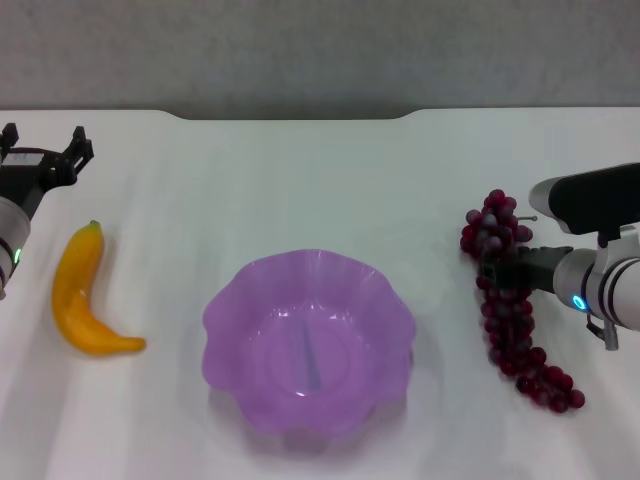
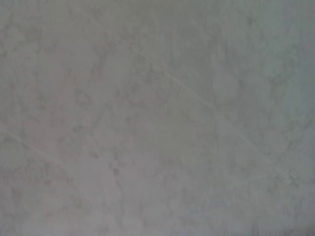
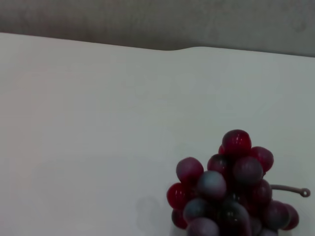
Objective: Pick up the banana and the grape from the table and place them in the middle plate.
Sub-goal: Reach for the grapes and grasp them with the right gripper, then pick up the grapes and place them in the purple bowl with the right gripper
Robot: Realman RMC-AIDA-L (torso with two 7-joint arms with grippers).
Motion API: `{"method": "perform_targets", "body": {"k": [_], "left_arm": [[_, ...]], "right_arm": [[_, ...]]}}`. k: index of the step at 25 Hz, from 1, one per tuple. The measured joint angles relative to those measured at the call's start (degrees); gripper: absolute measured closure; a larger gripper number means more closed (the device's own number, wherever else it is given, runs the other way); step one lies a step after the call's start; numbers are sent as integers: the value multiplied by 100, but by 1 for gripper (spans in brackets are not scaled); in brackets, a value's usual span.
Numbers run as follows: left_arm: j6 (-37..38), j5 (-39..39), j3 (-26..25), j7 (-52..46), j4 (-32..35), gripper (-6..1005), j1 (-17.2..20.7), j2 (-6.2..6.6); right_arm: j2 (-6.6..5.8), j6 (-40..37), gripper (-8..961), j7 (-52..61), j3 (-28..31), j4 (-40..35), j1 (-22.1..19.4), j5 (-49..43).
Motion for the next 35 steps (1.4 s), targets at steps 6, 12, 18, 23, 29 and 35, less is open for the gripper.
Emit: {"method": "perform_targets", "body": {"k": [6,12,18,23,29,35], "left_arm": [[0,0,-1,0,-5,104,0,0],[0,0,-4,0,0,104,0,0],[0,0,14,0,14,104,0,0],[0,0,26,0,28,104,-7,0],[0,0,16,0,23,104,-9,0],[0,5,27,0,31,104,-12,-7]], "right_arm": [[0,-131,448,52,-39,37,0,120],[-1,-252,538,68,-87,62,-7,162],[-1,-413,583,42,-223,62,-51,202],[0,-518,616,39,-437,62,-53,196],[0,-626,627,53,-614,29,-53,195],[0,-756,634,67,-783,1,-53,195]]}}
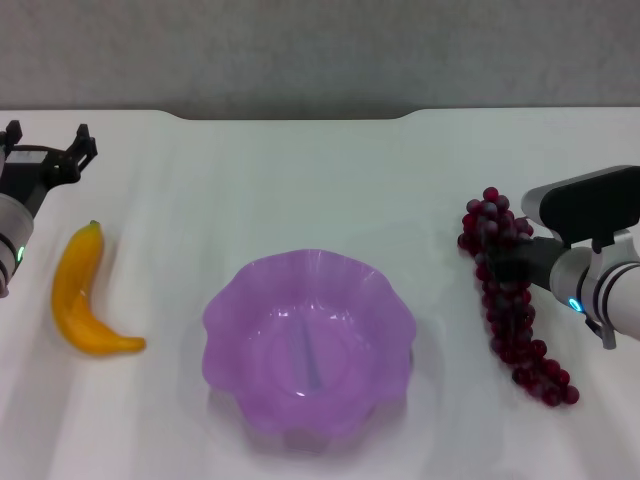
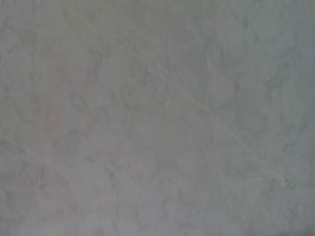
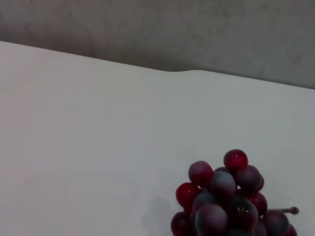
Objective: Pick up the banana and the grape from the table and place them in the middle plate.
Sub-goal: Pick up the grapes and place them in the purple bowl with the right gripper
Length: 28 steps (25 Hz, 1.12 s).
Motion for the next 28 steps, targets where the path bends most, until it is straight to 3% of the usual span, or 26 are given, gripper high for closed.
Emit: {"method": "perform_targets", "body": {"k": [28], "left_arm": [[0,4,-18,-11,7,104,-5,-2]], "right_arm": [[44,-573,656,88,-561,-82,-66,11]]}}
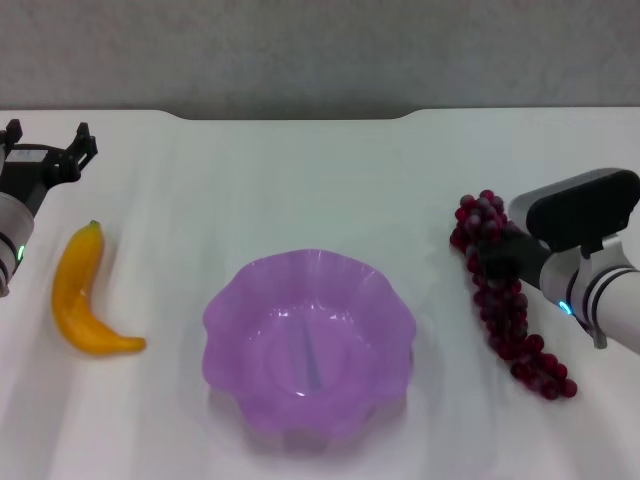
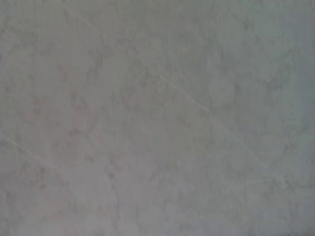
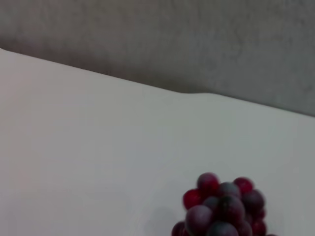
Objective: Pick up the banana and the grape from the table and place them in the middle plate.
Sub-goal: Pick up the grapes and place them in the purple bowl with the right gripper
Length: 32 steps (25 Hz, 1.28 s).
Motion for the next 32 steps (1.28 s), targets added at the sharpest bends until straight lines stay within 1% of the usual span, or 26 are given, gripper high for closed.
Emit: {"method": "perform_targets", "body": {"k": [4,7,19,23,27,32], "left_arm": [[0,0,6,5,0,104,0,0],[0,0,8,-5,0,104,0,0],[0,0,15,-13,9,104,-5,0],[0,0,9,-3,4,104,-8,0],[0,0,11,-10,7,104,-9,0],[0,0,20,-10,9,104,-10,0]], "right_arm": [[-2,-407,662,383,-405,-59,-116,7],[-21,-456,663,665,-646,-23,-88,6],[-1,-1057,670,726,-1056,-10,-160,-1],[7,-1423,674,797,-1246,-10,-235,-1],[5,-1808,677,1118,-1546,18,-281,-1],[0,-2053,681,1192,-1707,64,-310,-1]]}}
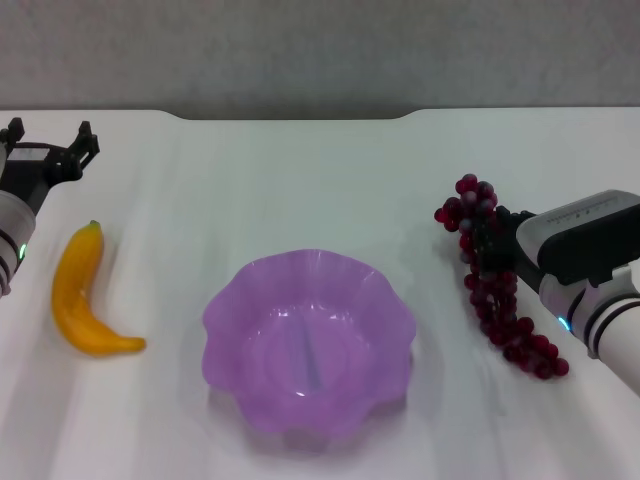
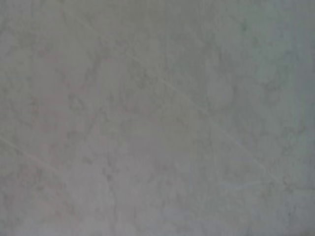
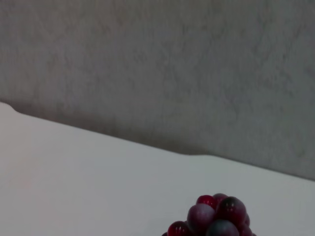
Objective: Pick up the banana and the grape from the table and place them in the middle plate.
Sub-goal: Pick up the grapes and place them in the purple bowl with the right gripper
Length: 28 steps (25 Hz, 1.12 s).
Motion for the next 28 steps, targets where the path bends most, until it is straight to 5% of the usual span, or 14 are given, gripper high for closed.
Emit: {"method": "perform_targets", "body": {"k": [14,28], "left_arm": [[0,0,5,22,-34,104,-14,0],[0,0,4,21,-45,104,105,0]], "right_arm": [[-16,-727,692,133,-308,-332,-235,-16],[-86,-841,704,-606,-152,-1503,-607,-77]]}}
